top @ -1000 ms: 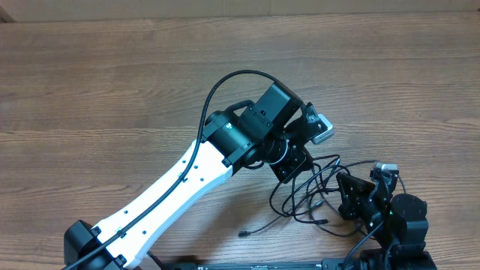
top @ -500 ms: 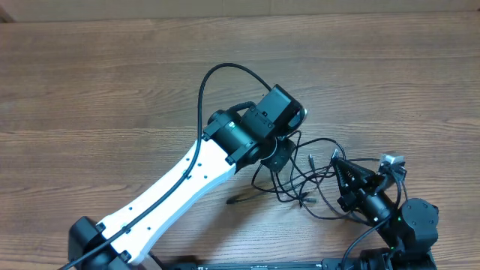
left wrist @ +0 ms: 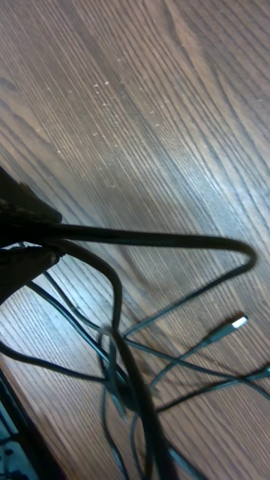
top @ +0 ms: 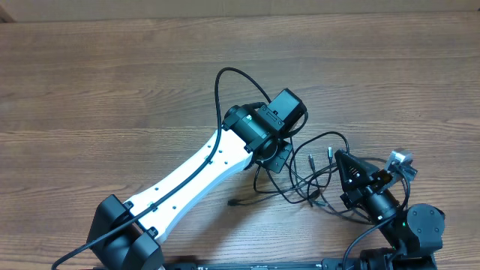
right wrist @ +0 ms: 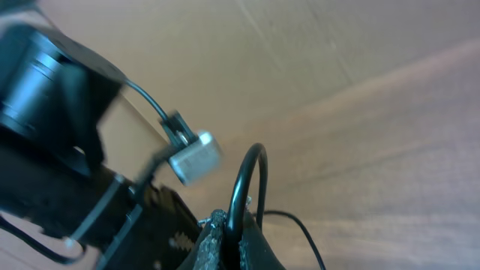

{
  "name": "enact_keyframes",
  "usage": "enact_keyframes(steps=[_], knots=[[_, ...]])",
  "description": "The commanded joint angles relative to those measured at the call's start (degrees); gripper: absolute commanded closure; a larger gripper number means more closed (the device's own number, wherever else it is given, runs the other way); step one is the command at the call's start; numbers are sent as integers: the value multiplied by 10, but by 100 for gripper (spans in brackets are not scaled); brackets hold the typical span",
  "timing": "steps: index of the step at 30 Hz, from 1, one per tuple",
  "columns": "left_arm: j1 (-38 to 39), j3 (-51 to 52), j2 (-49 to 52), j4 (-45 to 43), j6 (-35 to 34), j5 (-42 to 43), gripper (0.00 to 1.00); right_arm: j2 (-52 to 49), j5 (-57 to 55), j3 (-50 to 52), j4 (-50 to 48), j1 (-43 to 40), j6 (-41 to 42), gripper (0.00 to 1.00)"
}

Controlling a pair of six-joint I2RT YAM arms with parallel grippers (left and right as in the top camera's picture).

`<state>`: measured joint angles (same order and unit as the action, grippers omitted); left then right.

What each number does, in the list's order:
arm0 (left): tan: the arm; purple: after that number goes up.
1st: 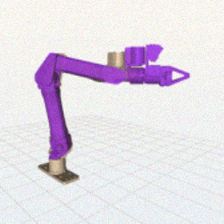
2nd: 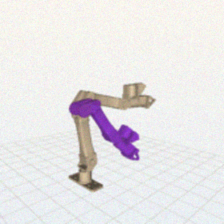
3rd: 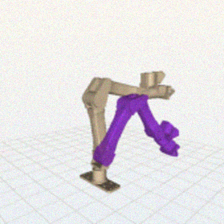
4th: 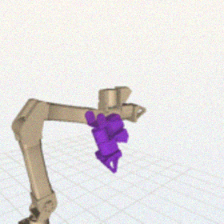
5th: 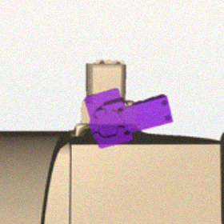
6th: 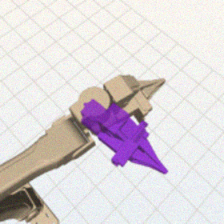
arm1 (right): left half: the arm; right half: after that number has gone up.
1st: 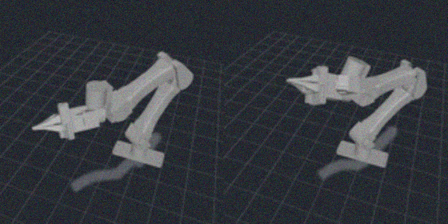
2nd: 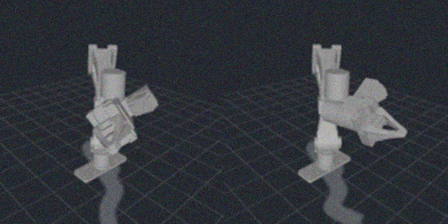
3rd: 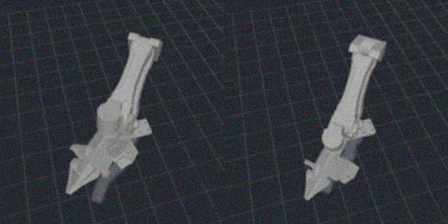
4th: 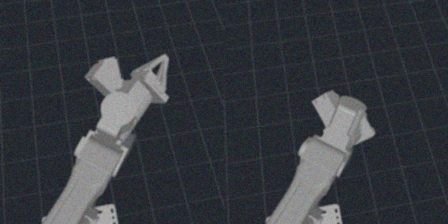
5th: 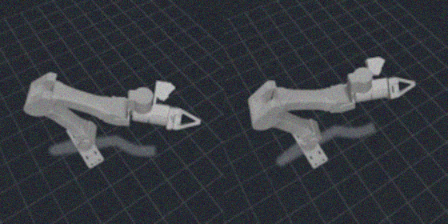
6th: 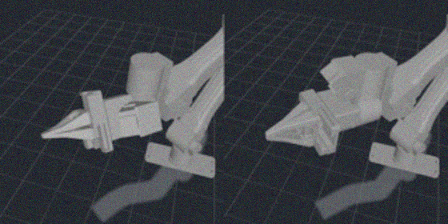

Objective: Untangle cables

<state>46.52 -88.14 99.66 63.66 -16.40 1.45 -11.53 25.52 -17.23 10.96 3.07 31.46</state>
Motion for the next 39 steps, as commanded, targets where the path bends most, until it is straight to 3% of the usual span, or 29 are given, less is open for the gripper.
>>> enact_keyframes(steps=[1, 15, 22, 33, 34, 35, 36, 37, 39], knots=[[2, -7, 5, 10, -8, -4, 88, 4, 1, -4, -39, -2, 3, 96], [2, -7, 5, 13, -8, -4, 83, 4, -60, -4, -193, -2, 48, 96], [2, -7, 5, 21, -8, -7, 84, 4, -190, -4, -232, -2, 48, 96], [2, -7, 5, 22, -8, -18, 79, 4, -215, -4, -158, -2, 47, 96], [2, -7, 5, 22, -8, -19, 74, 4, -215, -4, -146, -2, 47, 96], [2, -7, 5, 22, -8, -19, 62, 4, -215, -4, -129, -2, 47, 96], [2, -7, 5, 22, -8, -19, 18, 4, -216, -4, -114, -2, 47, 96], [2, -7, 5, 22, -8, -19, 1, 4, -216, -4, -103, -2, 47, 96], [2, -7, 5, 22, -8, -19, 0, 4, -216, -4, -76, -2, 47, 96]])
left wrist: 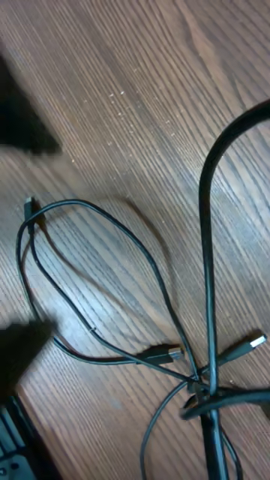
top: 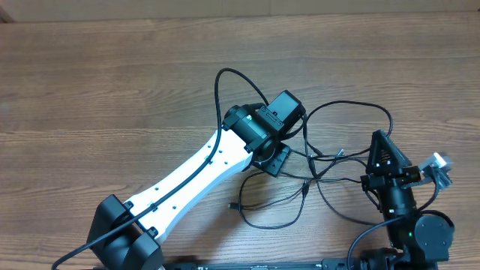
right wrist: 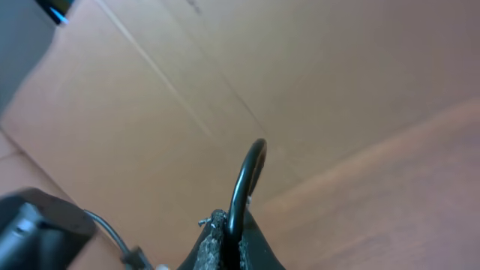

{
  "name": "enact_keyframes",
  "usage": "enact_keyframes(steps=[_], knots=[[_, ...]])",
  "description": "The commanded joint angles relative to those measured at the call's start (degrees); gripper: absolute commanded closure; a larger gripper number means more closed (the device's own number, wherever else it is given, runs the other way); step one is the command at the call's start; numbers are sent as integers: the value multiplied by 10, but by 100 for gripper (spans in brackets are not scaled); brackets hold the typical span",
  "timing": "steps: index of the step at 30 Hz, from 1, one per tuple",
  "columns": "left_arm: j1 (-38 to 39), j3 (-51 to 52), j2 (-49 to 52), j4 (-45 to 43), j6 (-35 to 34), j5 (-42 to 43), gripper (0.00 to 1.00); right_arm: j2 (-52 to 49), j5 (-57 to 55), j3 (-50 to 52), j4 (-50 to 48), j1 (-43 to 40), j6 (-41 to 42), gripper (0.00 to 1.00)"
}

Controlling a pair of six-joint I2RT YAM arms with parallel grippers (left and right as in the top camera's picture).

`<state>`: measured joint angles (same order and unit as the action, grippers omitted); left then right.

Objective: Untangle cables

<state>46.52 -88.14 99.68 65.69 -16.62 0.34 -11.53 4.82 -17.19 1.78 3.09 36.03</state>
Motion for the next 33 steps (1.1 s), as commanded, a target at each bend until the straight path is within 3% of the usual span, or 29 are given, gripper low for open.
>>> enact_keyframes(steps=[1, 12, 16, 23, 33], knots=[[2, -7, 4, 2, -6, -8, 0, 4, -9, -4, 21, -2, 2, 96], [2, -7, 4, 3, -6, -9, 0, 4, -9, -4, 225, -2, 2, 96], [2, -7, 4, 10, -5, -9, 1, 4, -9, -4, 286, -2, 2, 87], [2, -7, 4, 16, -1, -9, 1, 4, -10, -4, 365, -2, 2, 84], [-2, -7, 4, -7, -23, -10, 0, 4, 14, -4, 462, -2, 3, 46]])
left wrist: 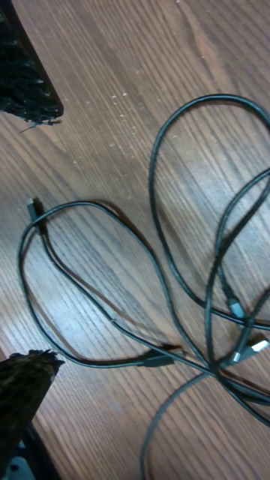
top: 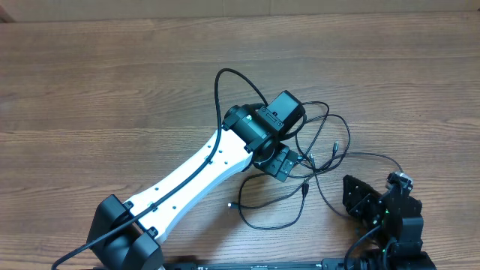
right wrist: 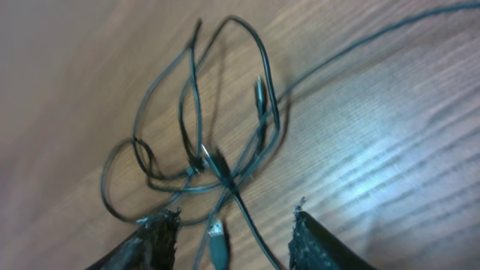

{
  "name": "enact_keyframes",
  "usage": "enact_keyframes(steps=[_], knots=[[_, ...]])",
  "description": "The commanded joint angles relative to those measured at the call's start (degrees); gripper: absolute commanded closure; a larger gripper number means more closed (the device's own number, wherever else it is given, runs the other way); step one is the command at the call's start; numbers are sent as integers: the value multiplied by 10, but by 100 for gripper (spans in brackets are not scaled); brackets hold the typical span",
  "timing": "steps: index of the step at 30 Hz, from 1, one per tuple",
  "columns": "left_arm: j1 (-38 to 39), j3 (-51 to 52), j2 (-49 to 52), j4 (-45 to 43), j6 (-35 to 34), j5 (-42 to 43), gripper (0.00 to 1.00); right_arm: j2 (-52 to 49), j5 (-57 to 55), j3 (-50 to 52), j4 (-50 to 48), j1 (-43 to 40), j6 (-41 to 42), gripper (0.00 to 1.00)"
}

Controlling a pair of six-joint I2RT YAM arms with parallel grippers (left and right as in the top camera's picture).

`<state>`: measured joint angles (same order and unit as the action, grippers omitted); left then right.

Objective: Untangle cables

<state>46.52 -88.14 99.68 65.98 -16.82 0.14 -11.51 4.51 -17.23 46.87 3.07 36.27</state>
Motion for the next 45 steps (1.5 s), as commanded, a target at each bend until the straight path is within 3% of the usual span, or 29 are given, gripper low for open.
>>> enact_keyframes(steps=[1, 8, 16, 26, 33, 40, 45], knots=[[-5, -7, 4, -14, -33, -8, 0, 4, 32, -4, 11, -2, 0, 42], [-72, -7, 4, -17, -136, -4, 0, 4, 78, 2, 16, -2, 28, 22], [-163, -7, 4, -12, -145, 27, 0, 4, 85, 4, 10, -2, 79, 21], [-169, -7, 4, -15, -145, -12, 0, -3, 108, 4, -40, -2, 174, 19], [-169, -7, 4, -15, -145, -19, 0, -118, 176, 4, -98, -2, 177, 19], [-169, -7, 4, -15, -145, -19, 1, -320, 228, 3, -207, -2, 144, 19], [-169, -7, 4, -15, -145, -19, 0, -447, 260, 3, -312, -2, 128, 2]])
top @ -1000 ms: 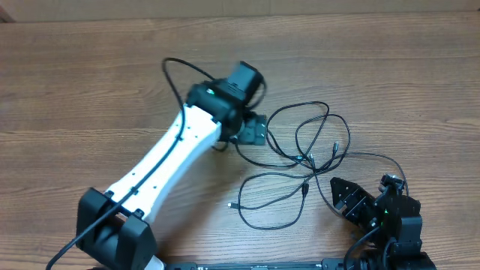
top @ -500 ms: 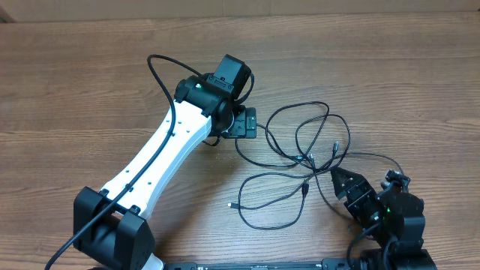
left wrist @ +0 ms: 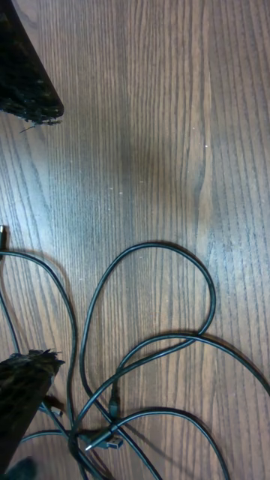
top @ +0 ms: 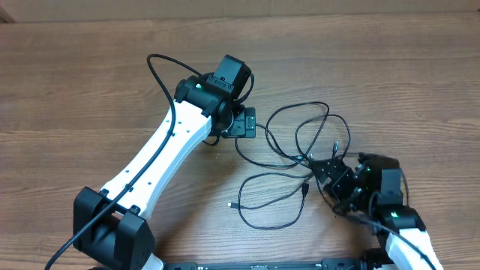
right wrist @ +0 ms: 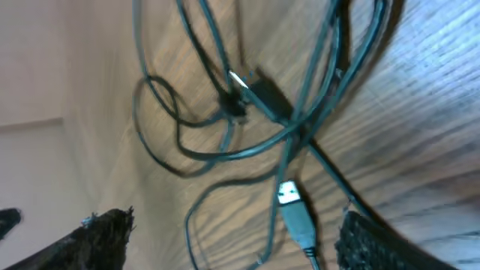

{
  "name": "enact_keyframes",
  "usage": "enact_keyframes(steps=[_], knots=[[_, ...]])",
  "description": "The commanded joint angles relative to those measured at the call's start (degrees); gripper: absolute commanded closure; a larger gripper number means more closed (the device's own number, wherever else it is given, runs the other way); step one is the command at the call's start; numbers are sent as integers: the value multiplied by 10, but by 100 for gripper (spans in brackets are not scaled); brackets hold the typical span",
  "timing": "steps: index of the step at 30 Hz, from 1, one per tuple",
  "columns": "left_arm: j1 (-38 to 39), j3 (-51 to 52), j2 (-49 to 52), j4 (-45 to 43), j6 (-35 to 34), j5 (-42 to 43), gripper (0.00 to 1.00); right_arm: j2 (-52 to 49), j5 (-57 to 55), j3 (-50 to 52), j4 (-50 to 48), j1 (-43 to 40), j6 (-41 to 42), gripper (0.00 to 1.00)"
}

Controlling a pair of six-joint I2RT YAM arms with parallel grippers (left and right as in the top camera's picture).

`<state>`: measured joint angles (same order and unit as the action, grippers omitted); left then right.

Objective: Untangle cables

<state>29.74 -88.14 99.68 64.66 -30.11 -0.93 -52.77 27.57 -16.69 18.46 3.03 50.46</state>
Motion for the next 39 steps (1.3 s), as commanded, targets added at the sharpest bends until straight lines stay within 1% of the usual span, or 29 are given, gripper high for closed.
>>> enact_keyframes(steps=[1, 2, 4, 5, 6, 8, 11, 14, 17, 20, 24, 28, 31, 39], knots=[[-2, -7, 4, -2, -12, -8, 1, -58, 54, -2, -56, -1, -14, 0], [-2, -7, 4, -2, -12, -8, 1, -69, 69, -2, -72, -1, -14, 0], [-2, -7, 4, -2, -12, -8, 0, -82, 107, -2, -118, -1, -33, 5], [-2, -7, 4, -2, -12, -8, 0, -82, 112, -2, -127, -1, -43, 5], [-2, -7, 4, -2, -12, -8, 0, -81, 111, -3, -127, -1, -47, 1], [-2, -7, 4, -2, -12, -8, 0, -81, 105, -14, -111, -1, -77, 0], [-2, -7, 4, -2, -12, -8, 0, -81, 63, -45, -50, -1, -109, 0], [-2, -7, 4, -2, -12, -8, 0, -81, 21, -87, 8, -1, -140, 0], [-2, -7, 4, -2, -12, -8, 0, -81, -16, -158, 73, -1, -186, 0], [-2, -7, 4, -2, -12, -8, 0, -84, -63, -198, 94, -1, -213, 0], [-2, -7, 4, -2, -12, -8, 1, -103, -103, -214, 83, -1, -252, 0], [-2, -7, 4, -2, -12, -8, 0, -162, -133, -214, 52, -1, -282, 0], [-2, -7, 4, -2, -12, -8, 0, -216, -89, -214, 13, -1, -280, 0], [-2, -7, 4, -2, -12, -8, 0, -239, -111, -214, -4, -1, -281, 0]])
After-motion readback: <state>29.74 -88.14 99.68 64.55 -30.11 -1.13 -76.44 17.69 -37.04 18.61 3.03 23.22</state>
